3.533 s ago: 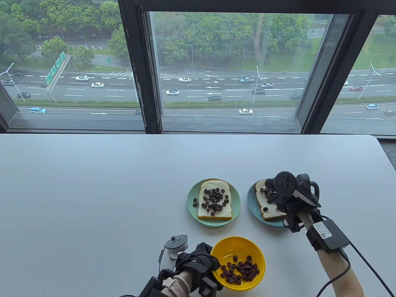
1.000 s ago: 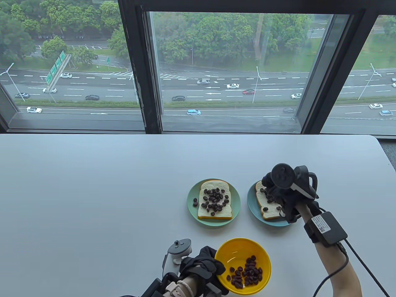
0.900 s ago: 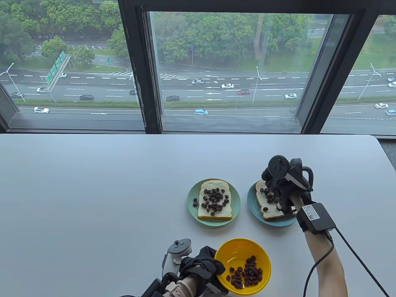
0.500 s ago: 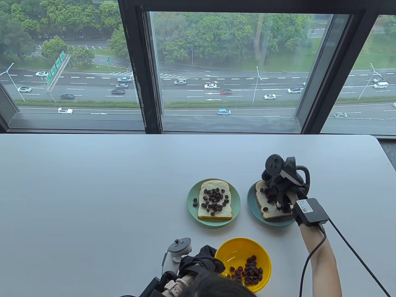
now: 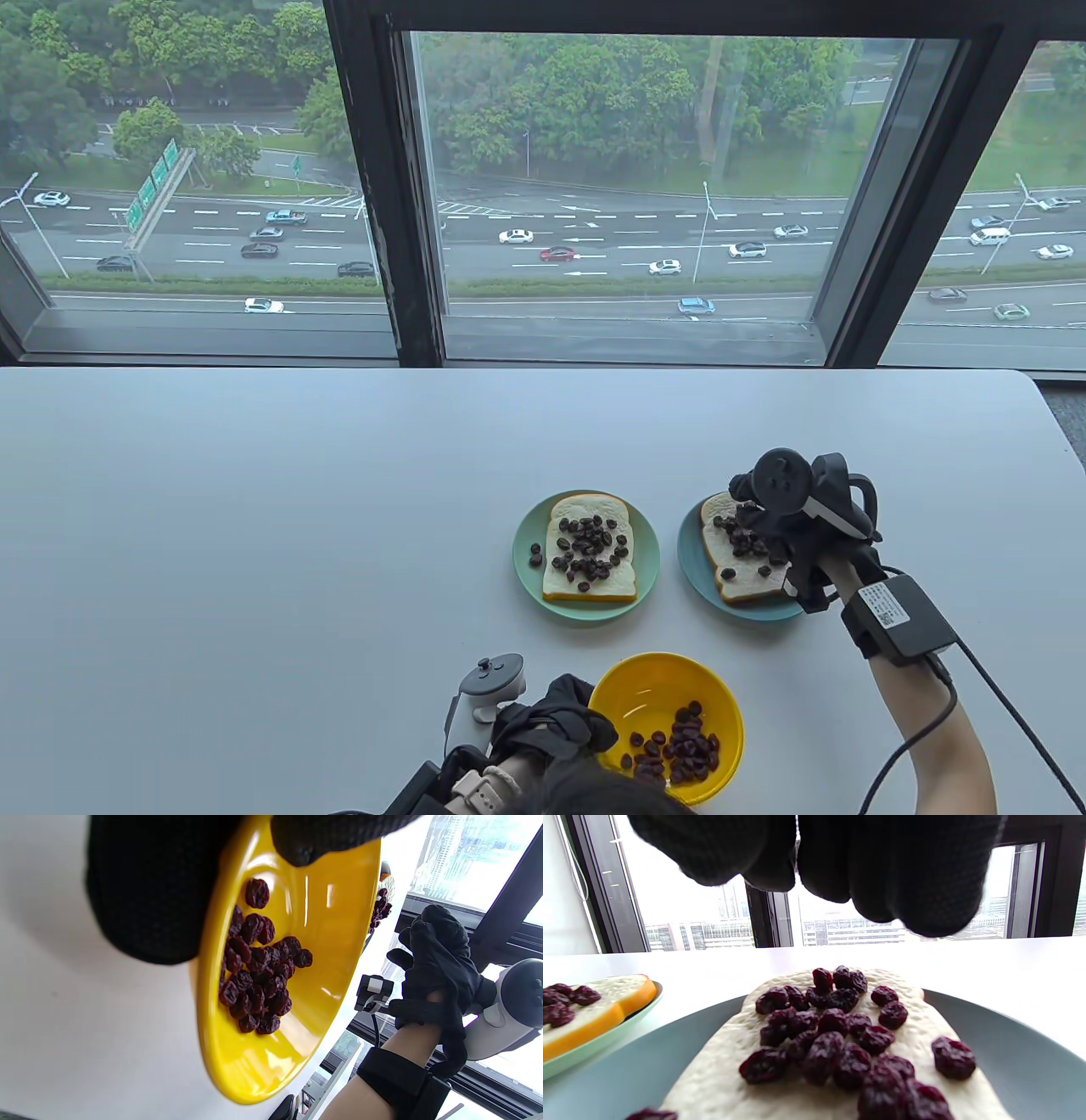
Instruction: Sprinkle cranberries onto toast
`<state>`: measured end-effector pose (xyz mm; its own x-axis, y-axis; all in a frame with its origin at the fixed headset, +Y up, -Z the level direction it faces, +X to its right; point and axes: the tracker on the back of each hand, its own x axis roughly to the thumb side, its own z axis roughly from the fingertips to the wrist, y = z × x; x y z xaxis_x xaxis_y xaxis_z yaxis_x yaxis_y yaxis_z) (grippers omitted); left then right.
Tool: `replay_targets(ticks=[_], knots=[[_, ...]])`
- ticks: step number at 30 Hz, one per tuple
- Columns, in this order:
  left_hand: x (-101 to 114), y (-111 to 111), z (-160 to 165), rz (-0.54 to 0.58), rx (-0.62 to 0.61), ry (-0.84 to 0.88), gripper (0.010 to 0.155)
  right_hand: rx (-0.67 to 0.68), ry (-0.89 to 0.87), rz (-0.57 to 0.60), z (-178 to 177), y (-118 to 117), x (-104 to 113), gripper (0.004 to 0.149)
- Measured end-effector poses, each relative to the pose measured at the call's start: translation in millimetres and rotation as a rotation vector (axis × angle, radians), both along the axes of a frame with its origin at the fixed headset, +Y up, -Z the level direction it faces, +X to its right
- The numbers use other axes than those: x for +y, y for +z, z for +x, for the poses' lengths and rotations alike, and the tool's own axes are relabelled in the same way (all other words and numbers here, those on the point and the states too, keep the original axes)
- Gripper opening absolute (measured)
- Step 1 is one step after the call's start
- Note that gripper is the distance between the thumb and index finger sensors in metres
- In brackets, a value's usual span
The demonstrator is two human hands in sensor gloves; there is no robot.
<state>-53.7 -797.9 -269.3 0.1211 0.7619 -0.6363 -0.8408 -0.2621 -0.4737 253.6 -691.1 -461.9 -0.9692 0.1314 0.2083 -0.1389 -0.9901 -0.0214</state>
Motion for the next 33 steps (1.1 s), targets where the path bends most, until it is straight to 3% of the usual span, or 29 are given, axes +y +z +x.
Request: replay_targets(ticks=[4, 8, 11, 14, 19, 23, 27, 31, 33], knots=[[1, 0, 1, 0.022, 0.002, -0.012, 0.053, 0.191, -0.092, -0.033, -17, 53, 20, 0.064], [3, 0, 0, 0.042, 0.009, -0.024, 0.053, 0.437, -0.217, -0.142, -48, 116, 37, 0.072], [6, 1, 2, 0.056, 0.002, -0.017, 0.053, 0.581, -0.171, -0.209, -73, 151, 38, 0.076], [10, 3, 3, 0.068, -0.004, -0.004, 0.053, 0.661, -0.065, -0.252, -95, 170, 26, 0.078], [14, 5, 3, 0.063, 0.000, 0.017, 0.054, 0.720, 0.048, -0.362, -113, 182, 0, 0.081], [13, 4, 4, 0.064, -0.006, -0.008, 0.054, 0.763, 0.249, -0.372, -123, 194, -11, 0.085], [15, 8, 7, 0.067, -0.015, -0.008, 0.054, 0.739, 0.390, -0.299, -130, 205, -18, 0.076], [13, 11, 9, 0.058, -0.016, -0.005, 0.053, 0.721, 0.470, -0.016, -137, 217, -19, 0.061], [12, 12, 11, 0.057, -0.032, -0.006, 0.053, 0.709, 0.480, 0.043, -139, 219, -20, 0.047]])
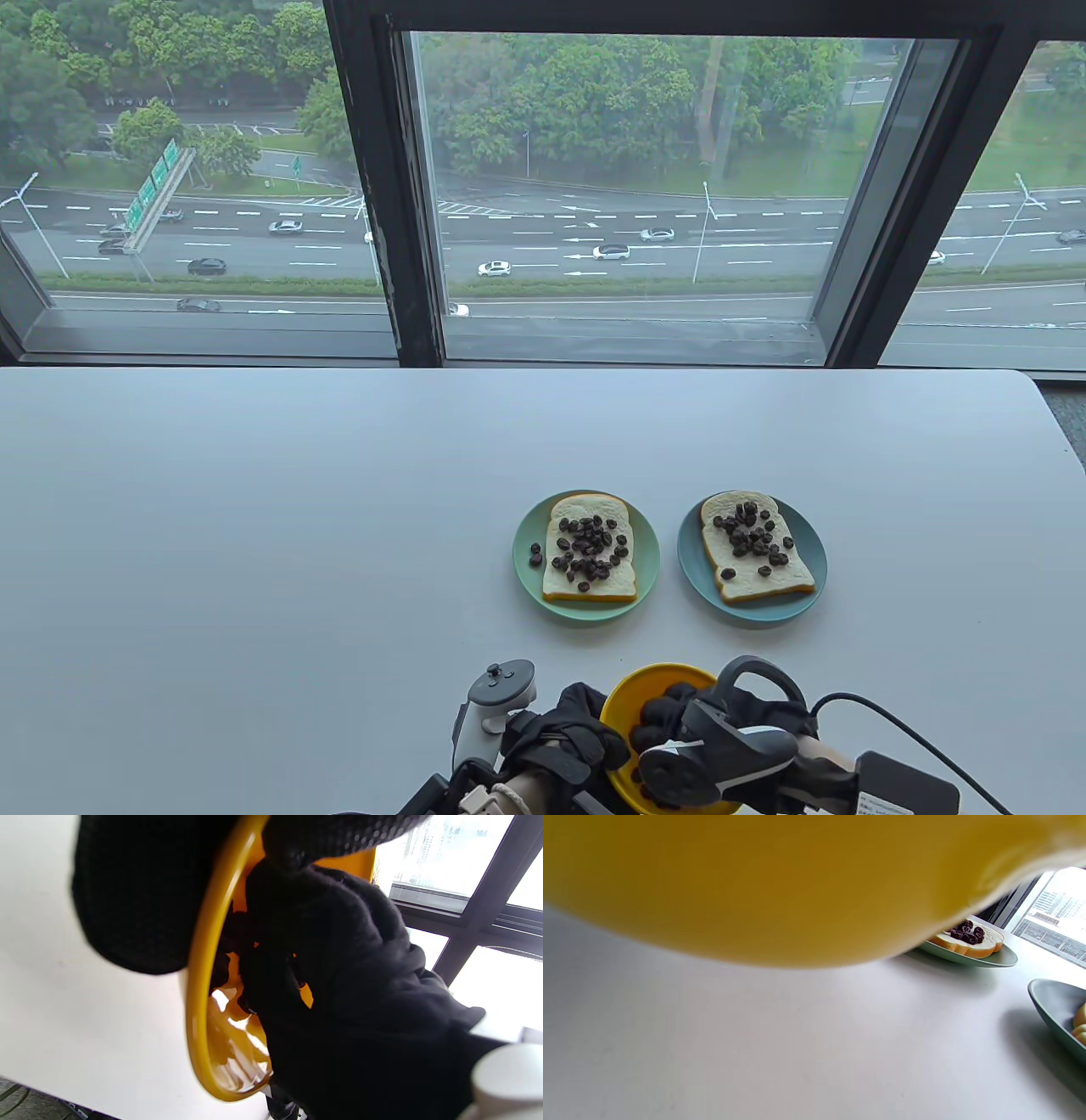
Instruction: Sprinkle cranberries onto toast
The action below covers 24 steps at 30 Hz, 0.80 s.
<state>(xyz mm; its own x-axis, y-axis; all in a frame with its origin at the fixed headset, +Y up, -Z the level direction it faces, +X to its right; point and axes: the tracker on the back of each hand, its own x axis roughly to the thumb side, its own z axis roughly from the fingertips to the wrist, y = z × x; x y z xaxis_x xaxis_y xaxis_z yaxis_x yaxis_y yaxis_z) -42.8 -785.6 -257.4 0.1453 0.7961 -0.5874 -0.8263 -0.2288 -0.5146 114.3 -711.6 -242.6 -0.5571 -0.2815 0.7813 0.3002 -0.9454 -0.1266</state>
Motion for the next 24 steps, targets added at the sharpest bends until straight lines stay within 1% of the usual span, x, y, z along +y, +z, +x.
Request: replay_targets(ticks=[2, 5, 10, 14, 20, 22, 24], knots=[[-3, 0, 0, -0.030, 0.015, 0.016, 0.053, 0.015, -0.026, 0.018, 2, 0, -2, 0.044], [-7, 1, 2, -0.049, 0.011, 0.017, 0.053, 0.023, -0.019, 0.030, 3, 1, -2, 0.042], [-8, -1, 0, -0.024, 0.006, -0.022, 0.053, 0.030, -0.068, 0.066, 6, 0, 2, 0.039], [-6, -4, -6, 0.010, 0.013, -0.069, 0.053, 0.027, -0.152, 0.065, 12, -1, 14, 0.039], [-9, -3, -7, -0.013, 0.020, -0.061, 0.053, -0.008, -0.293, 0.018, 19, -6, 37, 0.039], [-10, -3, -5, -0.015, 0.014, -0.056, 0.053, -0.037, -0.337, -0.018, 24, -13, 42, 0.039], [-11, -3, -3, -0.024, 0.004, -0.043, 0.053, -0.093, -0.401, -0.063, 33, -28, 48, 0.039]])
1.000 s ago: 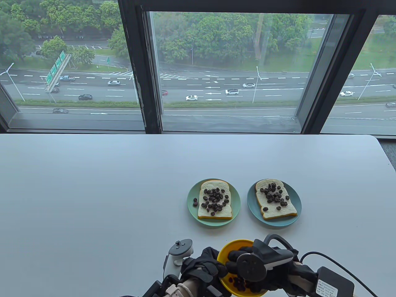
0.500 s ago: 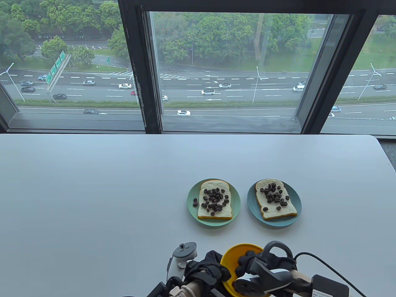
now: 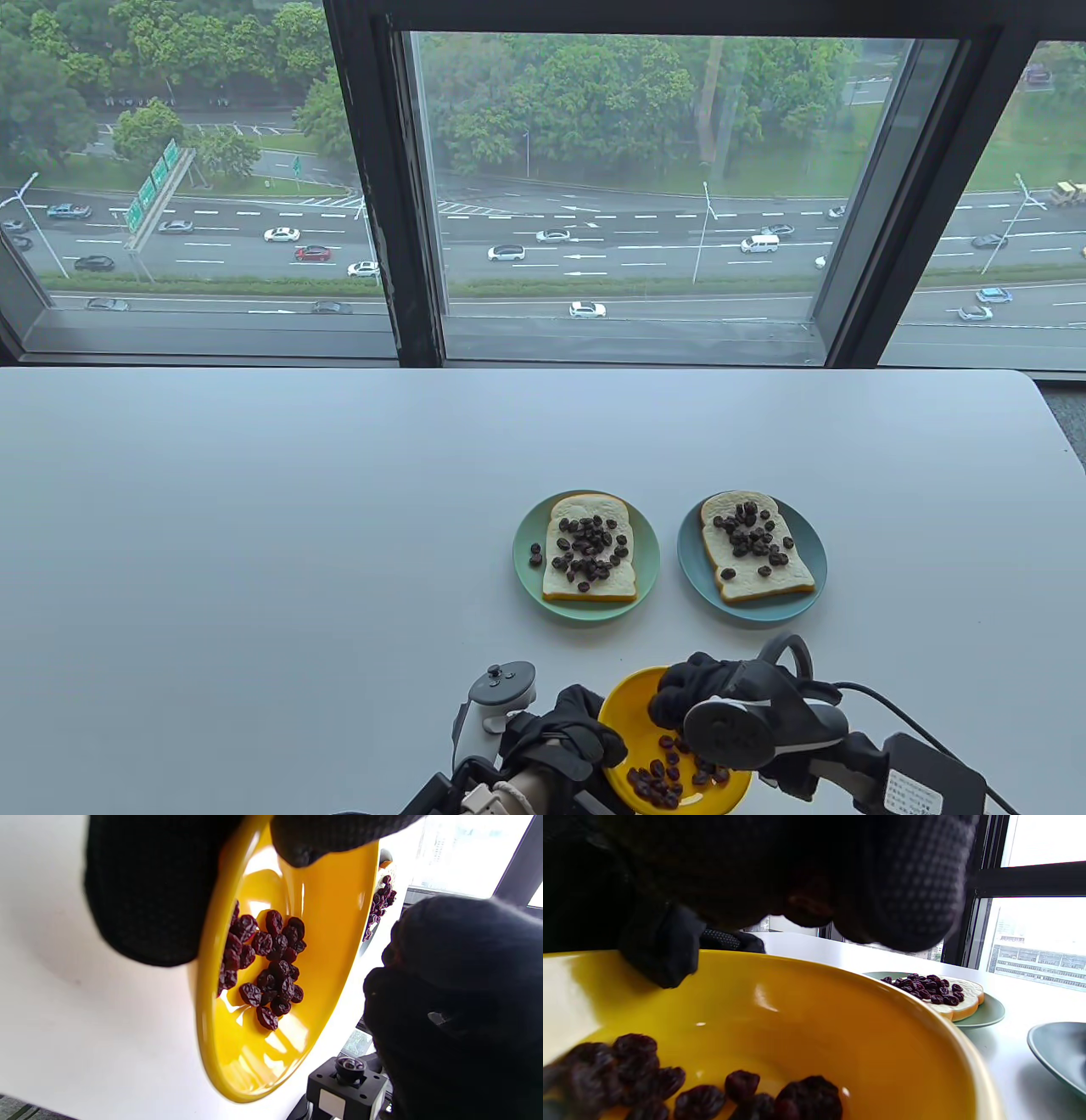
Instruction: Sprinkle cranberries onto toast
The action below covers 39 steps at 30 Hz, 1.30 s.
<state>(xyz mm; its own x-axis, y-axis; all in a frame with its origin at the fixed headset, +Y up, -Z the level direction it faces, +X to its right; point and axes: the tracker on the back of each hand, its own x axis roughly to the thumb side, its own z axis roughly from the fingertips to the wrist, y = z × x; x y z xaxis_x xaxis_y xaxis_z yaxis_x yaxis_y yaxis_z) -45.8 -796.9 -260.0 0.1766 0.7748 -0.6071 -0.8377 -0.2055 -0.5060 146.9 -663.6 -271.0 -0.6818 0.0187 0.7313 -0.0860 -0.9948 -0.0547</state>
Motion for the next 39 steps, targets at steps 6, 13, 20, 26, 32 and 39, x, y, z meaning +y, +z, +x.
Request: replay_targets(ticks=[6, 13, 20, 26, 32, 39], knots=[[-1, -3, -1, -0.005, -0.009, 0.008, 0.053, -0.334, -0.093, -0.046, 36, -76, 4, 0.039], [-2, -2, 0, -0.003, -0.022, 0.016, 0.053, -0.665, -0.085, -0.140, 73, -169, -41, 0.039], [-5, -3, -1, -0.020, -0.012, 0.006, 0.053, -0.808, 0.019, -0.121, 69, -198, -67, 0.039], [-4, -2, -1, -0.026, -0.017, 0.003, 0.053, -0.803, 0.084, -0.079, 65, -195, -73, 0.040], [-5, -2, 0, -0.026, -0.022, 0.004, 0.053, -0.758, 0.102, -0.064, 66, -186, -74, 0.039], [-4, -1, 0, -0.033, -0.023, 0.001, 0.053, -0.732, 0.028, -0.091, 78, -178, -68, 0.040]])
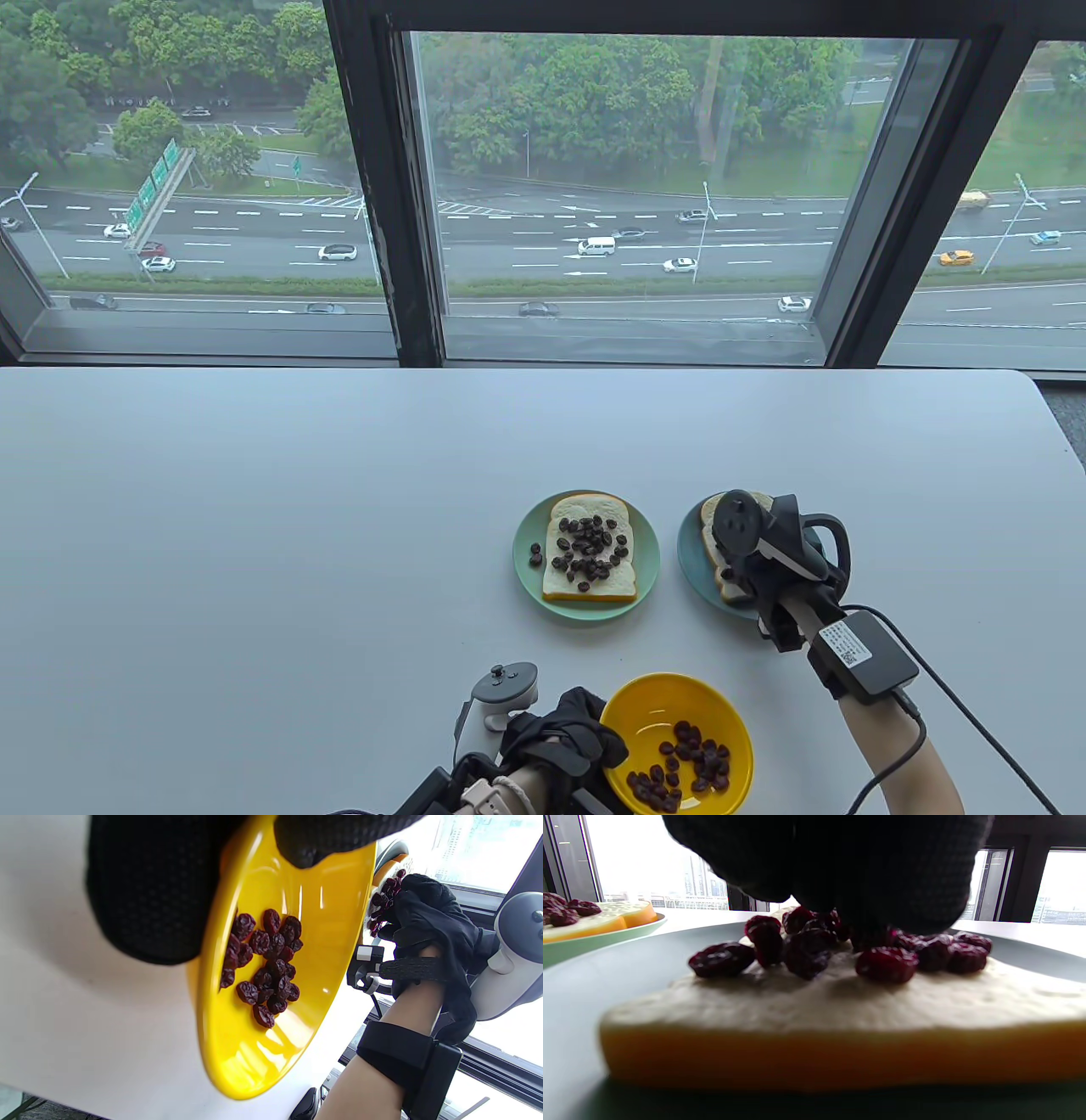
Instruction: Sprinkle cranberries onto toast
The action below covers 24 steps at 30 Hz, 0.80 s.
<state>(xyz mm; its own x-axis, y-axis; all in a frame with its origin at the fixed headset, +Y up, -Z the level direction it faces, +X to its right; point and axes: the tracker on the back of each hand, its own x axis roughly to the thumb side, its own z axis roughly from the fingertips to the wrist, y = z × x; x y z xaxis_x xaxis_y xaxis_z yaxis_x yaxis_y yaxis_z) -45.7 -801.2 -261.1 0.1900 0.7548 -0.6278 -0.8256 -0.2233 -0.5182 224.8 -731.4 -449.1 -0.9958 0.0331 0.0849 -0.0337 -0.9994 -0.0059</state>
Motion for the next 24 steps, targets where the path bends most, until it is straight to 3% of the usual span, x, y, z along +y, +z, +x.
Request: replay_targets(ticks=[11, 16, 19, 24], knots=[[-1, -1, 1, 0.011, 0.002, 0.005, 0.053, 0.099, -0.150, 0.042, 15, 44, 44, 0.045], [-1, -2, 1, 0.021, 0.002, 0.008, 0.053, 0.329, -0.271, -0.050, -2, 93, 60, 0.054], [-2, -2, 1, 0.027, 0.006, 0.007, 0.053, 0.510, -0.305, -0.175, -26, 126, 63, 0.062], [3, 0, -1, 0.041, 0.027, 0.027, 0.053, 0.732, -0.074, -0.347, -72, 166, 50, 0.073]])
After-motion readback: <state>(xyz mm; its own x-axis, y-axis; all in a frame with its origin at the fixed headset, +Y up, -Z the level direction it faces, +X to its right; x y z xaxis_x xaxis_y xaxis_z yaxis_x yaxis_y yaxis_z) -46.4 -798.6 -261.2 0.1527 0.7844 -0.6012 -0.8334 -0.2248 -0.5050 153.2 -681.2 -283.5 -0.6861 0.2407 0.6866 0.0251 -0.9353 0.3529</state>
